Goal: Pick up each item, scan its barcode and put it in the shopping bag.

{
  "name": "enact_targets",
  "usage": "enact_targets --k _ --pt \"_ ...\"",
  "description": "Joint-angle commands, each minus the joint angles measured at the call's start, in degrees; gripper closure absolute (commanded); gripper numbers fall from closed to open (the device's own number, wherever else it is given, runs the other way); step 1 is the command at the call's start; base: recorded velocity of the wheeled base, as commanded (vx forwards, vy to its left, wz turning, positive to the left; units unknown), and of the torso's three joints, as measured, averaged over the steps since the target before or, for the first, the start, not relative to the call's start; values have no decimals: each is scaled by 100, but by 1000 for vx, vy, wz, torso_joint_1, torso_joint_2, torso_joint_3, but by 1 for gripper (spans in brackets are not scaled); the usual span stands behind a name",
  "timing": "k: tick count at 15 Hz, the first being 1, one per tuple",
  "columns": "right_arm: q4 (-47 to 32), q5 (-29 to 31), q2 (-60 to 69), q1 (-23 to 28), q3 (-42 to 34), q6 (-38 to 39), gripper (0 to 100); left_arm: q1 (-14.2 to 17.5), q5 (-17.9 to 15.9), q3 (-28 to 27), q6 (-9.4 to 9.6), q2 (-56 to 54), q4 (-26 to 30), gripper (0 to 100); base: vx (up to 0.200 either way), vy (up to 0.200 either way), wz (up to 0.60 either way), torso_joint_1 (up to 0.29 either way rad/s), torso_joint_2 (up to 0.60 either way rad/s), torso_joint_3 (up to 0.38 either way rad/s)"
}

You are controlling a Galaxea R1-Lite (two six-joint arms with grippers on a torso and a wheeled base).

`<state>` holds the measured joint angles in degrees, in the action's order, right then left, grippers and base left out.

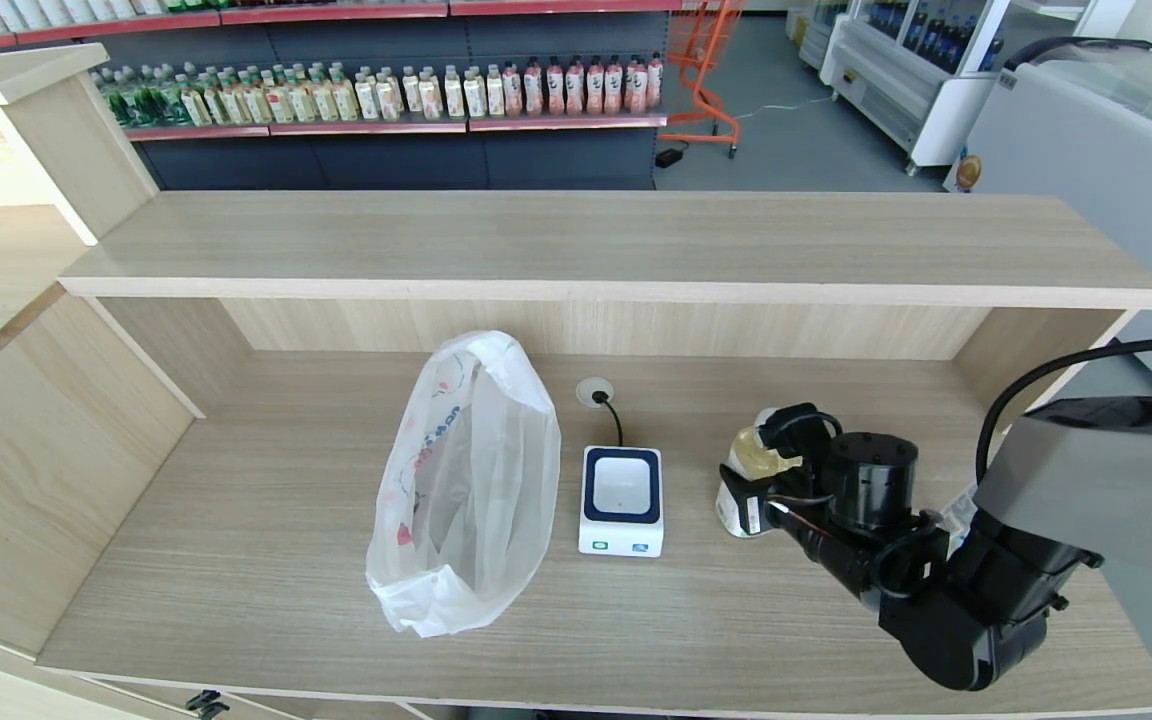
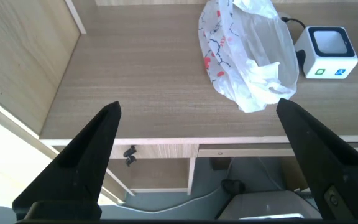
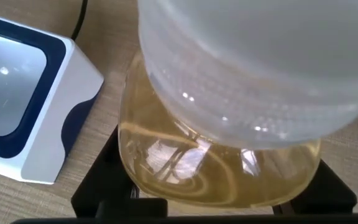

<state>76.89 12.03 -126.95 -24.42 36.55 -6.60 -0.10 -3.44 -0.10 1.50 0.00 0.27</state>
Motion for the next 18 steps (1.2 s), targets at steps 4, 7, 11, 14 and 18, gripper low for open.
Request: enact_targets --k 4,7,11,14,18 --pt "-587 -773 1041 324 -34 44 100 1 1 10 -1 9 0 0 0 0 0 0 0 0" --pt "-3171 -2495 3203 728 160 598 100 1 1 10 -1 9 0 0 0 0 0 0 0 0" --pt "-3830 -4130 4179 886 45 783 100 1 1 1 -1 9 0 0 0 0 0 0 0 0" --pt "-3839 -5150 4680 280 -25 1995 100 1 1 1 -1 9 0 0 0 0 0 0 0 0" --pt "-4103 -5360 4855 -265 -104 2259 100 1 1 1 -1 9 0 0 0 0 0 0 0 0"
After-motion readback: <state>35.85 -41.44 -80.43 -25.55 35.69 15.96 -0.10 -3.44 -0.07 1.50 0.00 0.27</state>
